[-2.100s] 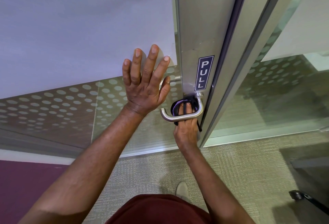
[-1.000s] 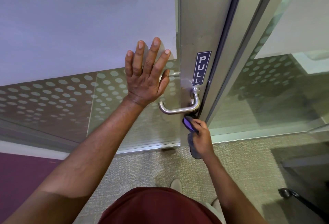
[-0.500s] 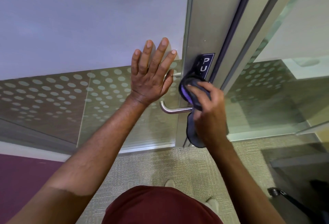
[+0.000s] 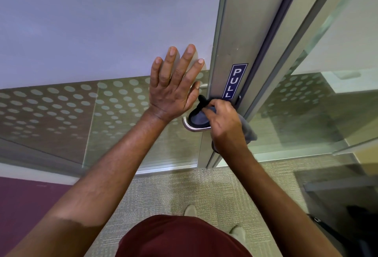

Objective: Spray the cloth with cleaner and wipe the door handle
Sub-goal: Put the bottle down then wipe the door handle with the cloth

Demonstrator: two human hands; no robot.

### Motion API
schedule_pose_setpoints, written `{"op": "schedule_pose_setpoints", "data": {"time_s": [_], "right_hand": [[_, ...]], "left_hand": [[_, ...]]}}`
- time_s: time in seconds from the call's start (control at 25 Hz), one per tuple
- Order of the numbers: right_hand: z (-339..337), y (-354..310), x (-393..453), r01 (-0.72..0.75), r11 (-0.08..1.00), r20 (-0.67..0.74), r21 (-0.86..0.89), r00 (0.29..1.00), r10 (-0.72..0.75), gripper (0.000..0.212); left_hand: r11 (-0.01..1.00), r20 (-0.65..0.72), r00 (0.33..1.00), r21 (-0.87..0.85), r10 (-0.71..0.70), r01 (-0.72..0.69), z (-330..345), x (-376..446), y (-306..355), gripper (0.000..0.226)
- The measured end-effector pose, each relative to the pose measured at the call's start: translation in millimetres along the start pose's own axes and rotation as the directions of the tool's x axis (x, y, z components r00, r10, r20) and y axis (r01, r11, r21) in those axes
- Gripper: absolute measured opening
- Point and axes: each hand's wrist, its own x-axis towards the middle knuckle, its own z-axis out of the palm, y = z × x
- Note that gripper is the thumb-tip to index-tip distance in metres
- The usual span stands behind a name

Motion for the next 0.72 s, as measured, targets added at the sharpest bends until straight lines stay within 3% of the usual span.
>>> {"op": "schedule_pose_setpoints", "data": {"time_s": [0.08,0.2,0.32,0.36,0.44,0.52,0.56,0.64,0.72], "right_hand": [[-4.3,-4.7,3.0,0.070,0.980,0.139,-0.186,0.989,-0.045,0.030],[-4.6,-21.7,17.6,0.158,0.897,0.382,-0.414,0.924,0.014,0.020],[-0.6,-27.3,27.2,0.212,0.852,0.437,-0.478,0.899,0.022,0.018],[0.8,-21.7,25.5,0.216,0.872,0.411,-0.439,0.911,-0.018,0.019],[1.9,-4.7,14.3,0.110,0.982,0.236,-0.151,0.969,-0.072,0.029],[0.3,7.0,-1.3,-0.023,0.981,-0.004,0.191,1.000,0.024,0.051],[-0.3,9.1,-7.3,-0.085,0.961,-0.087,0.262,0.990,0.111,0.063],[1.1,9.6,-12.0,-0.153,0.944,-0.140,0.292,0.970,0.200,0.078],[0.7,9.3,-10.3,-0.111,0.970,-0.153,0.215,0.977,0.146,0.069]], "left_hand": [[1.000,-0.003,1.000,-0.003,-0.002,0.002,0.5,-0.4,0.1,0.061],[1.000,0.006,1.000,-0.007,0.001,-0.001,0.1,-0.7,0.0,0.062],[1.000,0.015,1.000,-0.004,-0.003,0.004,-2.0,0.4,-0.1,0.062],[1.000,0.014,1.000,-0.002,-0.005,0.005,-2.2,0.7,0.2,0.062],[1.000,0.010,1.000,-0.006,-0.006,0.006,-3.3,1.4,0.6,0.060],[1.000,0.012,1.000,-0.017,-0.006,0.006,-4.8,1.8,0.1,0.060],[1.000,0.015,1.000,-0.019,-0.004,0.004,-4.8,1.9,0.0,0.060],[1.000,0.015,1.000,-0.014,0.002,-0.002,-4.6,2.0,0.3,0.060],[1.000,0.007,1.000,-0.011,0.004,-0.004,-3.3,1.8,0.1,0.060]]}}
